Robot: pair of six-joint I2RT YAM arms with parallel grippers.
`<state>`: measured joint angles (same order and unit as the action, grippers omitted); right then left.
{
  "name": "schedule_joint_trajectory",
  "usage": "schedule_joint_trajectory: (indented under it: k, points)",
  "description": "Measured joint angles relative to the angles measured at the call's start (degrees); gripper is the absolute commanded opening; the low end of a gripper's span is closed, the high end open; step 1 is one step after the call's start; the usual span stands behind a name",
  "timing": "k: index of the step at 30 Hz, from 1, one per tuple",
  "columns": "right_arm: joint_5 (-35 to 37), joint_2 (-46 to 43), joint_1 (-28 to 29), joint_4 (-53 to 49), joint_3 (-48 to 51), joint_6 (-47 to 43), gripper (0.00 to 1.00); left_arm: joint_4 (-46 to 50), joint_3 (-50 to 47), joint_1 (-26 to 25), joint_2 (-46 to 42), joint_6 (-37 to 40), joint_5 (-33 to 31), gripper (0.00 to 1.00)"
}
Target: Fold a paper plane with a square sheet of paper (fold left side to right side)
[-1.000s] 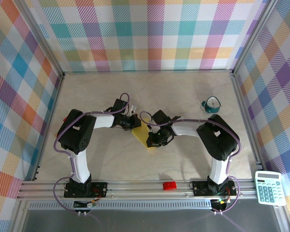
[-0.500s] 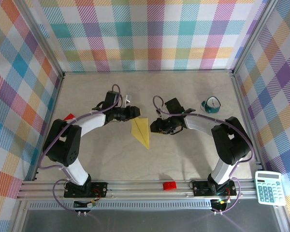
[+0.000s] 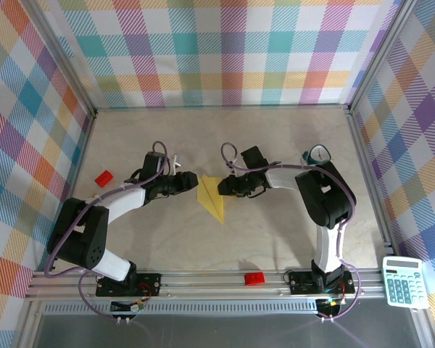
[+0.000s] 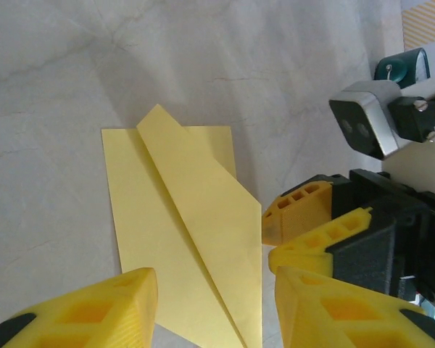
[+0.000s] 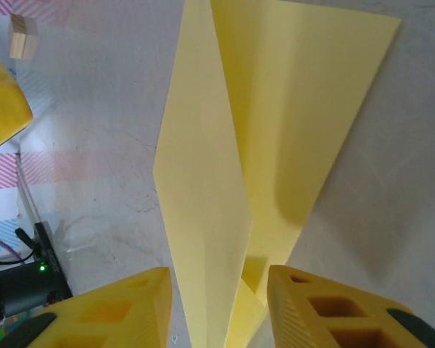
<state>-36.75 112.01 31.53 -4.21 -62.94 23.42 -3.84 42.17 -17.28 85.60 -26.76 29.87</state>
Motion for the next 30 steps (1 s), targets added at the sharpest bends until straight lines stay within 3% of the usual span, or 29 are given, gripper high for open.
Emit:
schedule_joint_trajectory:
  k: [11,17,21,30]
  points:
    - [-1.92,-0.09,0.02,3.17,0.55,-0.15,0.0,-3.65,-1.81,0.9,-4.63,-0.66,-0.42,0.5]
    - [-3.02,-11.87,-1.36,8.5,7.74,0.24,0.0,-6.71,-2.6,2.03,-9.11,-2.27,1.18,0.53]
    - [-5.99,-18.88,-2.36,15.04,11.41,2.34,0.0,-10.4,-2.6,2.21,-10.67,-3.48,5.55,0.56]
    - [-12.68,-20.55,-2.64,27.19,12.59,10.25,0.0,-14.93,-1.51,0.42,-9.73,-4.81,14.38,0.57]
